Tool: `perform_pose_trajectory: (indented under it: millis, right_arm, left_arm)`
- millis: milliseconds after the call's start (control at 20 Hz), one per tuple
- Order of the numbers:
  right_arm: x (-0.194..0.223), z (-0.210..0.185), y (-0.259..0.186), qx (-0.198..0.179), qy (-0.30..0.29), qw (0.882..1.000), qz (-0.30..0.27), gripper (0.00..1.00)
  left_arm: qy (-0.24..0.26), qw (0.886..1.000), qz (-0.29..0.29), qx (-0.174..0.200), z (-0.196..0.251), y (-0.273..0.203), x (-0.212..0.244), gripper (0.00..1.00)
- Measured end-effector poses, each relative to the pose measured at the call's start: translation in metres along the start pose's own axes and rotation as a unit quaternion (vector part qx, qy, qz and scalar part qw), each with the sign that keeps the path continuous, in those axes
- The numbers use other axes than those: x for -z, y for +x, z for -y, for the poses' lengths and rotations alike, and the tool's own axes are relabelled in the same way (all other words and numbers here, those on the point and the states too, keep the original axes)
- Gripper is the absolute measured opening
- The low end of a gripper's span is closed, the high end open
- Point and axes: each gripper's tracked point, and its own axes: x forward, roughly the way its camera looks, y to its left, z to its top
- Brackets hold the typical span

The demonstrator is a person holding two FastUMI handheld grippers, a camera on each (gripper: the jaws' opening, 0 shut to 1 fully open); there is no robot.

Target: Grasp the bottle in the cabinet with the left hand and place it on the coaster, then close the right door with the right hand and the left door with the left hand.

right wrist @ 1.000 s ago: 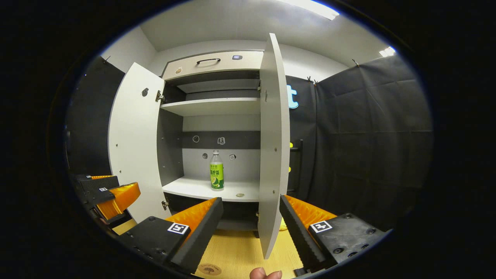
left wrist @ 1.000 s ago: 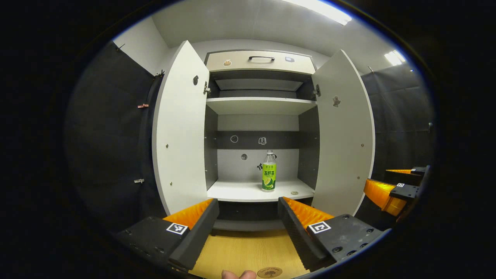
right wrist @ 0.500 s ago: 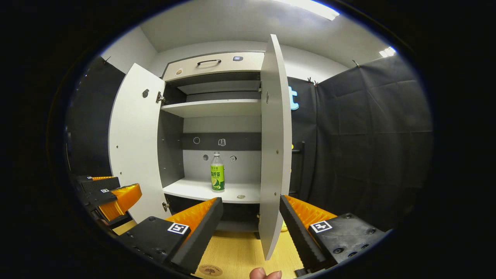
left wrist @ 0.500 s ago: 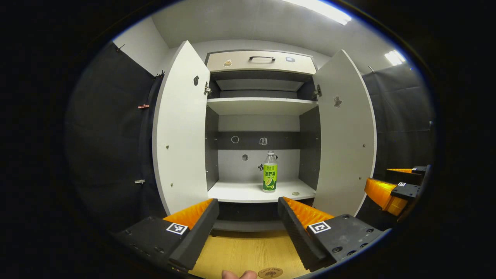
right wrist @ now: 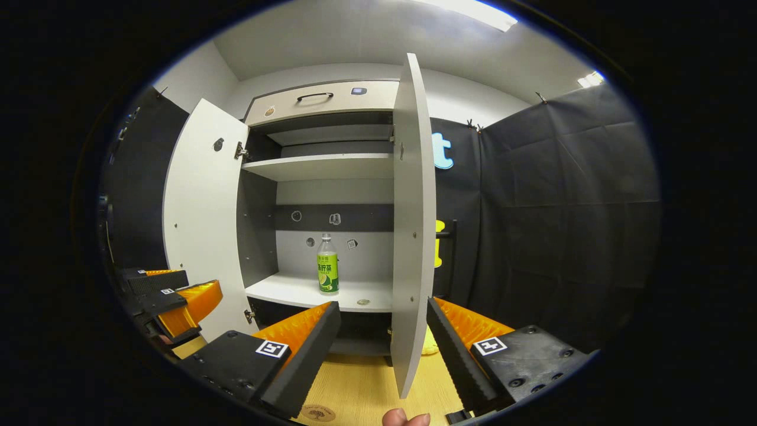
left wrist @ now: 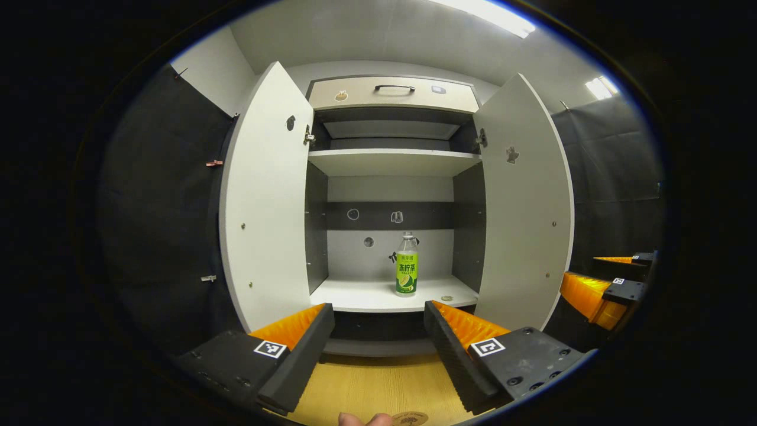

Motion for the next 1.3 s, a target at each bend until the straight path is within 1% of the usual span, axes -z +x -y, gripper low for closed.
perform_pose_trajectory:
  millis: [150, 350, 550, 750, 900, 1050, 1150, 1300]
  right_arm:
    - [-0.002, 0.015, -0.002, 0.005, 0.011, 1.000, 0.000, 0.97]
    - [0.000, 0.041, -0.002, 0.014, 0.017, 1.000, 0.004, 0.97]
    - [0.007, 0.068, -0.003, 0.025, 0.016, 1.000, -0.002, 0.97]
    - [0.007, 0.089, -0.002, 0.025, 0.027, 0.999, 0.000, 0.97]
    - [0.008, 0.104, 0.000, 0.020, 0.026, 0.999, 0.009, 0.97]
    - [0.010, 0.119, 0.003, 0.023, 0.024, 0.999, 0.012, 0.97]
    - [0.012, 0.128, 0.006, 0.025, 0.020, 0.999, 0.012, 0.97]
    - [0.016, 0.139, 0.012, 0.028, 0.023, 0.999, 0.008, 0.97]
  left_arm:
    - [0.008, 1.000, 0.007, 0.008, 0.012, 0.025, -0.004, 0.97]
    - [0.010, 1.000, 0.006, 0.014, 0.028, 0.069, -0.006, 0.97]
    - [0.008, 1.000, 0.008, 0.024, 0.048, 0.126, -0.007, 0.97]
    - [0.015, 0.999, 0.014, 0.030, 0.064, 0.185, -0.005, 0.97]
    - [0.016, 0.999, 0.013, 0.025, 0.070, 0.229, 0.001, 0.97]
    - [0.012, 1.000, -0.005, 0.022, 0.074, 0.274, 0.013, 0.97]
    - [0.019, 1.000, -0.013, 0.009, 0.071, 0.300, 0.018, 0.97]
    - [0.037, 0.999, -0.015, -0.001, 0.069, 0.337, 0.022, 0.97]
